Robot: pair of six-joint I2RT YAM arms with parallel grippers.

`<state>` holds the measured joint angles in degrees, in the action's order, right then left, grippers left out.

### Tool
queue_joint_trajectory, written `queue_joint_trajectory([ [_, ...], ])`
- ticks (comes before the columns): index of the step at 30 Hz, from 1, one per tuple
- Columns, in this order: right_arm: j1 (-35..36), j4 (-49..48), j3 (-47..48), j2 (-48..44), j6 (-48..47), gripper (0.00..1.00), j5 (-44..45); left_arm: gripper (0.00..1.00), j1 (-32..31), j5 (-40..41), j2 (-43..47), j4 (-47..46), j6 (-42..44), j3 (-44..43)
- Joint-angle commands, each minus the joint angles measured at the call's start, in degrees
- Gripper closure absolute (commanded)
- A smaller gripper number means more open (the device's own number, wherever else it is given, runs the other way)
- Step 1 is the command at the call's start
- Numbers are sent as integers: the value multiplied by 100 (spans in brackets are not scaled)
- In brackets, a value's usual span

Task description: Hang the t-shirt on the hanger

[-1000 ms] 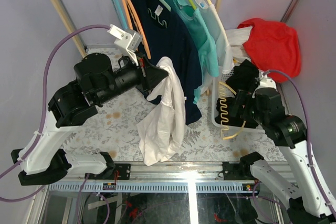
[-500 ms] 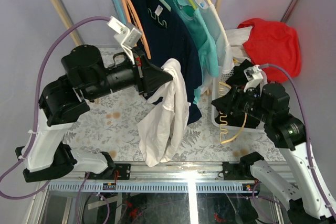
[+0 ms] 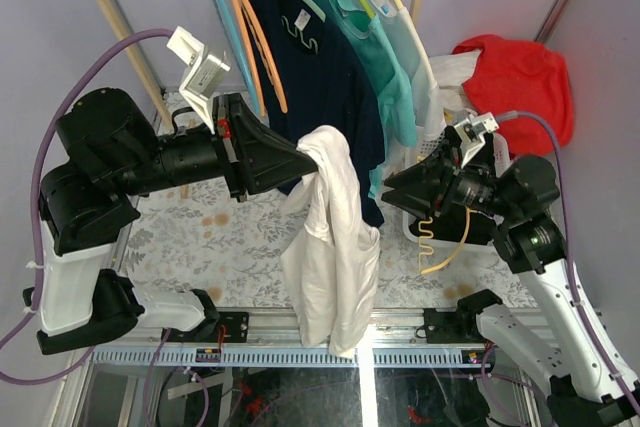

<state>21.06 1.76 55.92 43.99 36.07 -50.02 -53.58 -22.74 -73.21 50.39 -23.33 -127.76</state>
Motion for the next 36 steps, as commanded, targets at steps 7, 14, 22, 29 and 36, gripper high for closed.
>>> queue_joint_trajectory([
  [7,36,-2676,-438,-116,1581,39,-1343,97,-12,-315,76,-469,-136,208],
  [14,230,-2817,-421,155,1634,36,-1323,97,-12,-291,23,-529,-137,254],
  [22,1215,-2088,-17,622,734,39,-905,97,-12,-200,0,-597,-140,360],
  [29,1454,-2601,-175,687,906,38,-1045,97,-14,-175,-50,-607,-110,428],
  [36,1644,-2815,-302,713,854,40,-1020,97,-12,-168,-110,-632,-119,439],
])
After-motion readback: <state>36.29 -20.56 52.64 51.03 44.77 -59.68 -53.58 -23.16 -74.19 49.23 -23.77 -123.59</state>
